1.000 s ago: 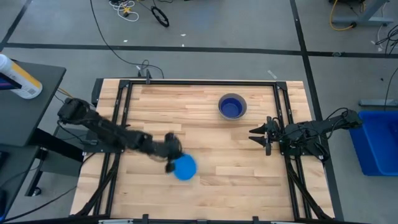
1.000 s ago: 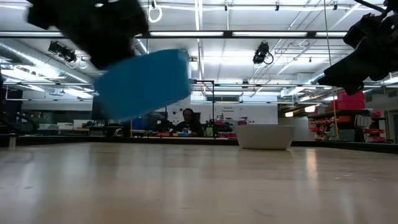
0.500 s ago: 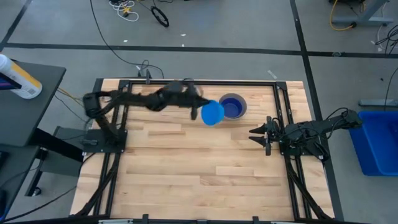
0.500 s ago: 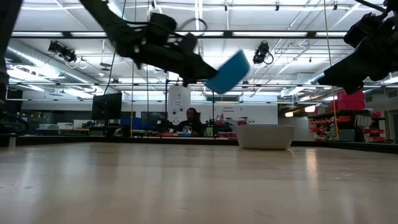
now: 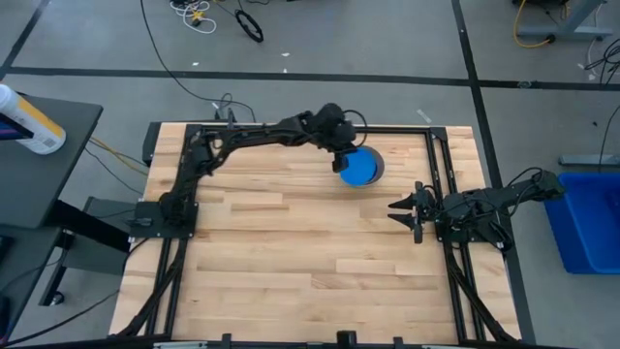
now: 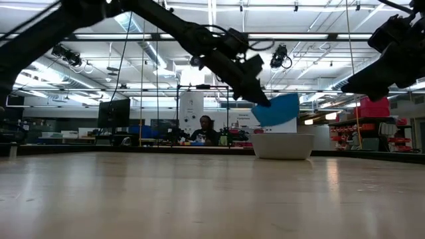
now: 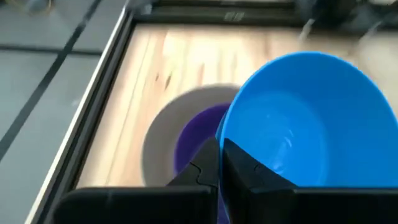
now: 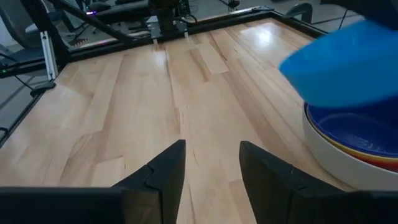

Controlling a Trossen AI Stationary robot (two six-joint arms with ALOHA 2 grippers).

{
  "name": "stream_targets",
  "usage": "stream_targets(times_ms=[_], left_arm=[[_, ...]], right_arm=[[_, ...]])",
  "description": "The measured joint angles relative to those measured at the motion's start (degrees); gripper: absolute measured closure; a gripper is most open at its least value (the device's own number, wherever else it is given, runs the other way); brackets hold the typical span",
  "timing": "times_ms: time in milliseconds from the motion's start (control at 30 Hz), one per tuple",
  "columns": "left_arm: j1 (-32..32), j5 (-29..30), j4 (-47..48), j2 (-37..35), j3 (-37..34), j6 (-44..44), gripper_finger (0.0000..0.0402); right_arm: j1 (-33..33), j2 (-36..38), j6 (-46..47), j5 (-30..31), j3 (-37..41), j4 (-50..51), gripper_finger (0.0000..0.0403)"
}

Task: Nest bowls inside each other
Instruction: Stack the blue bowl on the dark blue bowl

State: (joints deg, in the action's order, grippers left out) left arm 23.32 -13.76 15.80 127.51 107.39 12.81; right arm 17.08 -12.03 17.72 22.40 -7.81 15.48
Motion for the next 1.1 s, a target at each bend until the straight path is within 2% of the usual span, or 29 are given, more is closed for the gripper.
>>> stream_targets(times_ms=[133,300,567,800,1100], left_arm=[[0.17,2.77,7.42,4.72,7.78,2.57,0.0396],[0.81,4.49,11.14,7.7,13.23,3.95,0.0396],[2.43,0.89,13.31,7.73,13.45,3.1,0.0396],[2.13,0.06,12.95,7.73,13.45,3.94,0.0396],[1.22,2.69,13.0,7.71,13.45,4.58,0.0396]], right_arm=[[0.0,0.0,0.0,0.01,0.0,0.46,0.0242],[0.0,0.0,0.0,0.0,0.0,0.89,0.0242],[-0.01,0.0,0.0,0.01,0.0,0.99,0.0241],[-0.01,0.0,-0.02,0.03,0.0,0.57,0.024],[-0.07,0.0,0.0,0.55,0.0,0.39,0.0242]])
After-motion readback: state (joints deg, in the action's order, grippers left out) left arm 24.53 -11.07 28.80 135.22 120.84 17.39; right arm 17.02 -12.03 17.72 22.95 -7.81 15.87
